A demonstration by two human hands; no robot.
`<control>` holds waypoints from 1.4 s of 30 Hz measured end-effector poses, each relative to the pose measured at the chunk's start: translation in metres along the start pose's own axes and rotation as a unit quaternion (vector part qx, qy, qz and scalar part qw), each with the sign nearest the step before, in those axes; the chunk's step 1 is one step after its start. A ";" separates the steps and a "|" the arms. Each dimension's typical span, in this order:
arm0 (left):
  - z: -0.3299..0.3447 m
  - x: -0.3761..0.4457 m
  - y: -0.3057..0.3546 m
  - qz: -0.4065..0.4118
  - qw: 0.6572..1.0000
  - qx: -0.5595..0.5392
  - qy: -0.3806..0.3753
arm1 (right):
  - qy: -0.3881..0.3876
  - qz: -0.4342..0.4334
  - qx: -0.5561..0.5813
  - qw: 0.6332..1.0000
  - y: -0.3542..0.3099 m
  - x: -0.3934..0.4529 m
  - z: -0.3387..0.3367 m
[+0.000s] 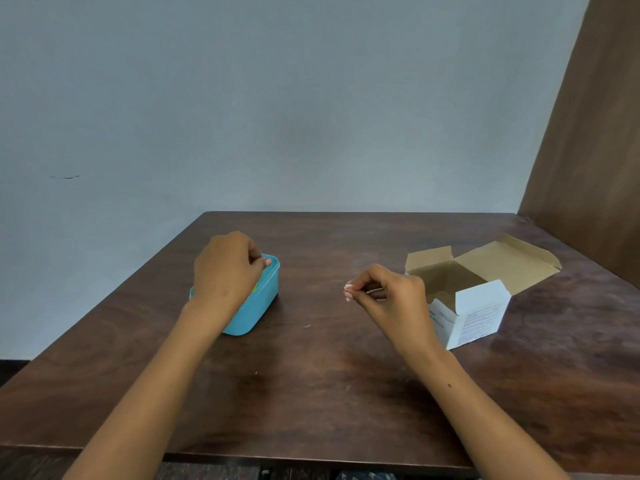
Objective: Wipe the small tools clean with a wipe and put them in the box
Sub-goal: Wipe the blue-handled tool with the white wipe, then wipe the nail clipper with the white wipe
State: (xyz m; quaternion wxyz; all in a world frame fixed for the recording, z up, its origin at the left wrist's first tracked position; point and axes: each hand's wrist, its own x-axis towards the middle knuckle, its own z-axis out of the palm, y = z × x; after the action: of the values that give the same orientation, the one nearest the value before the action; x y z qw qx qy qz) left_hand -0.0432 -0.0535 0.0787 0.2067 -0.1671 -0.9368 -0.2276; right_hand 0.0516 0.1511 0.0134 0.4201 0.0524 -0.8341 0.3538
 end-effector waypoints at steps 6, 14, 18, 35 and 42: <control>0.023 -0.017 0.045 0.094 0.993 -0.069 -0.015 | 0.065 0.047 -0.021 0.997 -0.003 0.001 -0.009; 0.085 -0.022 0.063 0.238 0.947 -0.056 -0.209 | 0.114 0.081 -0.034 0.990 -0.003 0.003 -0.015; 0.099 -0.022 0.060 0.327 0.918 -0.057 -0.218 | 0.118 0.093 -0.032 0.988 -0.004 0.005 -0.018; 0.087 -0.021 0.036 0.266 0.936 -0.127 -0.194 | 0.038 0.086 -0.052 0.994 -0.003 0.003 -0.012; 0.072 -0.025 0.042 0.009 0.846 -0.494 -0.202 | 0.034 0.140 -0.028 0.989 0.000 0.002 -0.010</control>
State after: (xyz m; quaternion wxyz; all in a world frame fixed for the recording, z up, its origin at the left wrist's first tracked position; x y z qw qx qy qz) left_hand -0.0267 0.0119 0.0233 -0.0948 -0.2976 -0.7203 -0.6194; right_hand 0.0573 0.1574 0.0186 0.3959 -0.0892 -0.8280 0.3871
